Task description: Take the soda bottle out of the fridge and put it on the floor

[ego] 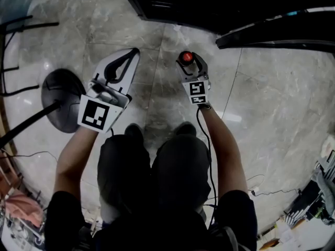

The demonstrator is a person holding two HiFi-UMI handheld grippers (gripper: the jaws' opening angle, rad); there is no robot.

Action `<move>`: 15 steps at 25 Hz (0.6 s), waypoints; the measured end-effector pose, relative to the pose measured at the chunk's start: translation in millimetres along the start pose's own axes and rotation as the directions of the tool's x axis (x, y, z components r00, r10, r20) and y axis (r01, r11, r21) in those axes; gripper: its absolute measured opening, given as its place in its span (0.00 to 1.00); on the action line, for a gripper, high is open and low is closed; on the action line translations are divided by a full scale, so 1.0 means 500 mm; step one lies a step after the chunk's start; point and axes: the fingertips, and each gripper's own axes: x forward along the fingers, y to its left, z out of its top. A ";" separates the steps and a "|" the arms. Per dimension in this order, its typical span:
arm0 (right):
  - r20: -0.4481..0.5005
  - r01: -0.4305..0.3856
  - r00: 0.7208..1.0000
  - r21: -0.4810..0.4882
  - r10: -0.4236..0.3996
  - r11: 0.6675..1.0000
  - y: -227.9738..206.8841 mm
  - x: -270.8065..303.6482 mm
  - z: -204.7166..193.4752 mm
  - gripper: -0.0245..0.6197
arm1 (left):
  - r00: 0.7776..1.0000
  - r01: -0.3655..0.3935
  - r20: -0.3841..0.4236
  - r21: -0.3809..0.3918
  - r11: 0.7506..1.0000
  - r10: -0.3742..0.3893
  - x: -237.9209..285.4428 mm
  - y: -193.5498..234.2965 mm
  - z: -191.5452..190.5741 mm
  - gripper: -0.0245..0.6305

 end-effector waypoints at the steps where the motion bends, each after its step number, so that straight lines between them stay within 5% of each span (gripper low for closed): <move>1: 0.000 0.000 1.000 -0.002 0.000 1.000 0.001 0.001 -0.003 0.52 | 1.000 0.003 -0.003 0.002 1.000 -0.003 0.000 -0.001 -0.004 0.07; 15: 0.054 0.039 0.998 -0.016 -0.038 0.999 0.005 -0.003 -0.013 0.52 | 1.000 0.022 -0.003 -0.005 1.000 -0.022 0.018 -0.012 -0.040 0.07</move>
